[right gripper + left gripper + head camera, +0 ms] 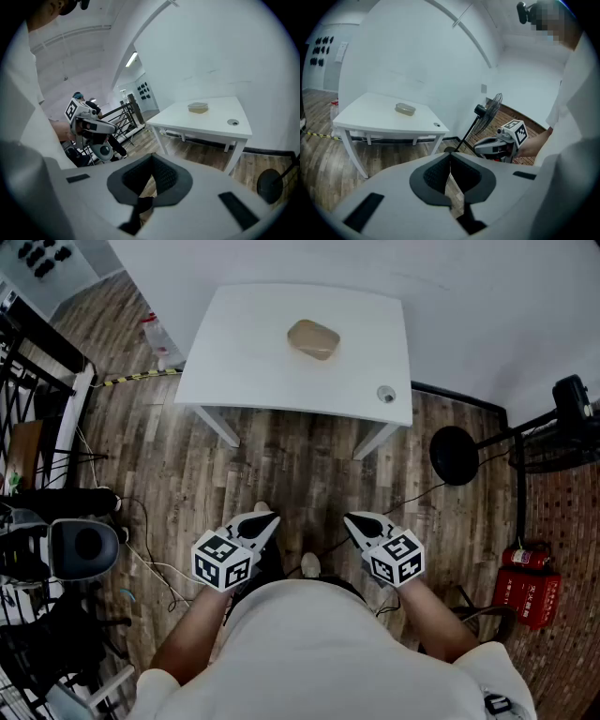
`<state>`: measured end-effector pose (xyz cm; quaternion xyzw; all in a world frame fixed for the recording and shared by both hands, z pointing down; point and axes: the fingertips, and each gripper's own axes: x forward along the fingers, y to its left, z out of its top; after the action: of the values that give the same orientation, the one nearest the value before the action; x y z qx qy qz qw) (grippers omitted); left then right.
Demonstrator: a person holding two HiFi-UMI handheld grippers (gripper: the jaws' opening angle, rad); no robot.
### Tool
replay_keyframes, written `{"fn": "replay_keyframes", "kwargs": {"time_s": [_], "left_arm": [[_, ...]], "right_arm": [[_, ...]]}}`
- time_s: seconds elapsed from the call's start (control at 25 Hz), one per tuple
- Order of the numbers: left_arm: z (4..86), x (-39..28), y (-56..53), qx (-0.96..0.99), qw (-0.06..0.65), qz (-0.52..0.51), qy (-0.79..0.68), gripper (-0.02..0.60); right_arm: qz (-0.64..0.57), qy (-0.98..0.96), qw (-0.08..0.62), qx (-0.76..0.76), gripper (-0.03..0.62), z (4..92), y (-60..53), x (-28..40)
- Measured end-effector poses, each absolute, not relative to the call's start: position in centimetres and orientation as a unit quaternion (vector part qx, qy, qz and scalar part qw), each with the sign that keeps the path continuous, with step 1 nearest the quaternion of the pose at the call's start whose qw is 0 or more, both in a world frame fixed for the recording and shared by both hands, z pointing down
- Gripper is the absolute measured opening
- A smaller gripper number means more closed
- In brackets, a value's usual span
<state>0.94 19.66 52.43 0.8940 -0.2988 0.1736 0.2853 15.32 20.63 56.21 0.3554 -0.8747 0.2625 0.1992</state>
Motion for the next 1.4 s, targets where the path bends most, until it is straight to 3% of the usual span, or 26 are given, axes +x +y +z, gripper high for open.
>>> {"fn": "replay_keyframes", "kwargs": {"time_s": [0.72, 0.84, 1.16, 1.4], "left_arm": [[50.4, -5.2, 1.0, 0.927, 0.253, 0.186, -0.206, 0.018], [50.6, -5.8, -1.2, 0.923, 0.263, 0.183, -0.211, 0.018], [50.5, -4.2, -9.9, 0.905, 0.285, 0.172, -0.264, 0.018], [48.7, -0.3, -15.7, 0.901, 0.27, 0.166, -0.295, 0.018]], "right_arm": [[0.299, -0.819, 0.174, 0.457, 0.011, 55.2, 3.0, 11.4], [0.327, -0.813, 0.163, 0.453, 0.102, 56.0, -0.1, 11.6], [0.428, -0.783, 0.061, 0.447, 0.155, 58.8, -14.3, 16.8], [0.471, -0.781, 0.041, 0.408, 0.201, 60.4, -24.2, 19.4]]}}
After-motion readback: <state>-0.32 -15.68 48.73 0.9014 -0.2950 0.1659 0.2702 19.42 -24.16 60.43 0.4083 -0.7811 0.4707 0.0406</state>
